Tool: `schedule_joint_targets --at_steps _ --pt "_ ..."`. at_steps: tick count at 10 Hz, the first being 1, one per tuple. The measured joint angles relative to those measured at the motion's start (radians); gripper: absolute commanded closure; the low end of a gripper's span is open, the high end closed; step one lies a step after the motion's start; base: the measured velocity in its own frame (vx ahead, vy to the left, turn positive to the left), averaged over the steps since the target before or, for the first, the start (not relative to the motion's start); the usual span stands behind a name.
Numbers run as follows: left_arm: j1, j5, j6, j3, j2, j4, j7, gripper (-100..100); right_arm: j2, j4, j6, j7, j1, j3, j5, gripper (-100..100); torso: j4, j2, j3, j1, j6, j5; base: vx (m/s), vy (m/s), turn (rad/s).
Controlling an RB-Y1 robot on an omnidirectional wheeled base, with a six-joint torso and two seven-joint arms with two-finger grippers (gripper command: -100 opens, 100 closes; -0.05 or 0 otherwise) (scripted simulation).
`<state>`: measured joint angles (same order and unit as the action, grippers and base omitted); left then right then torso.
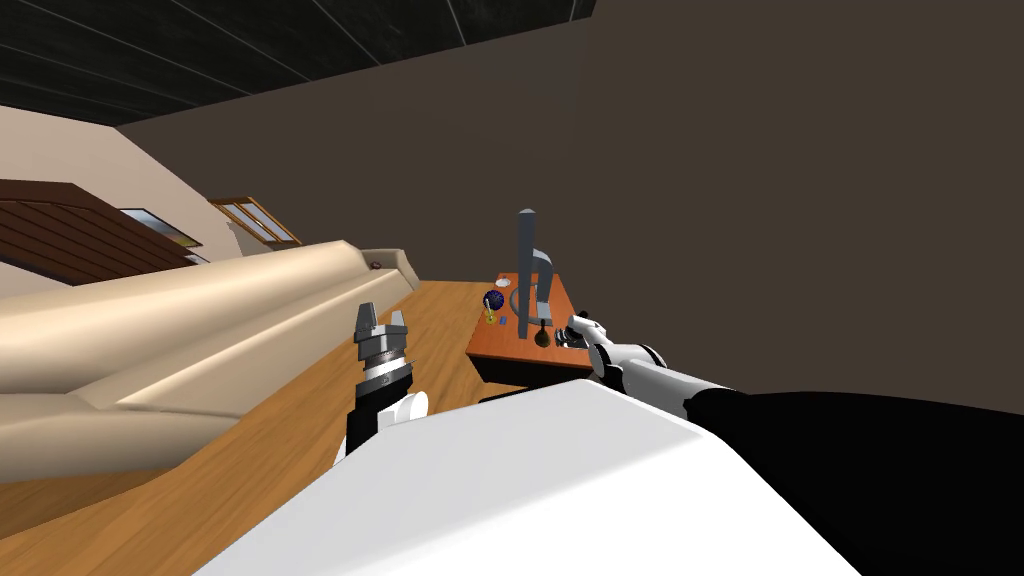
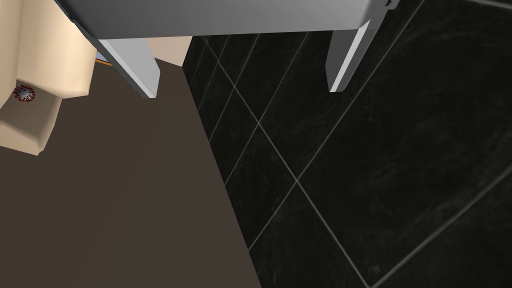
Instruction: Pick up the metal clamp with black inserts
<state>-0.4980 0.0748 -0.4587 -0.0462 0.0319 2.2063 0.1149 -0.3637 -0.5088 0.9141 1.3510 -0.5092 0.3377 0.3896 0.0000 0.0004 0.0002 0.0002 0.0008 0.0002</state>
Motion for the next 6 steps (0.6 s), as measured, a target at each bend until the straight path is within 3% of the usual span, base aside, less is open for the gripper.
schedule_joint_targets --at_steps 3,4,5,6 --pt "0.000 0.000 0.000 0.000 0.000 0.000 0.000 0 0.001 0.000 0.000 0.000 0.000 0.000 0.000 100 0.000 -0.001 0.000 -0.002 0.001 0.000 0.000 0.000 0.000" --pt "0.000 0.000 0.000 0.000 0.000 0.000 0.000 0 0.001 0.000 0.000 0.000 0.000 0.000 0.000 0 0.000 -0.001 0.000 -0.001 0.001 0.000 0.000 0.000 0.000" --pt "0.000 0.000 0.000 0.000 0.000 0.000 0.000 0 0.001 0.000 0.001 0.000 0.000 0.000 0.000 100 0.000 -0.001 0.000 -0.001 0.001 0.000 -0.014 -0.022 0.080" --pt "0.000 0.000 0.000 0.000 0.000 0.000 0.000 0 -0.005 -0.013 0.018 0.011 -0.006 -0.003 -0.002 100 0.001 0.000 0.000 -0.002 0.000 0.000 -0.025 -0.032 0.092"
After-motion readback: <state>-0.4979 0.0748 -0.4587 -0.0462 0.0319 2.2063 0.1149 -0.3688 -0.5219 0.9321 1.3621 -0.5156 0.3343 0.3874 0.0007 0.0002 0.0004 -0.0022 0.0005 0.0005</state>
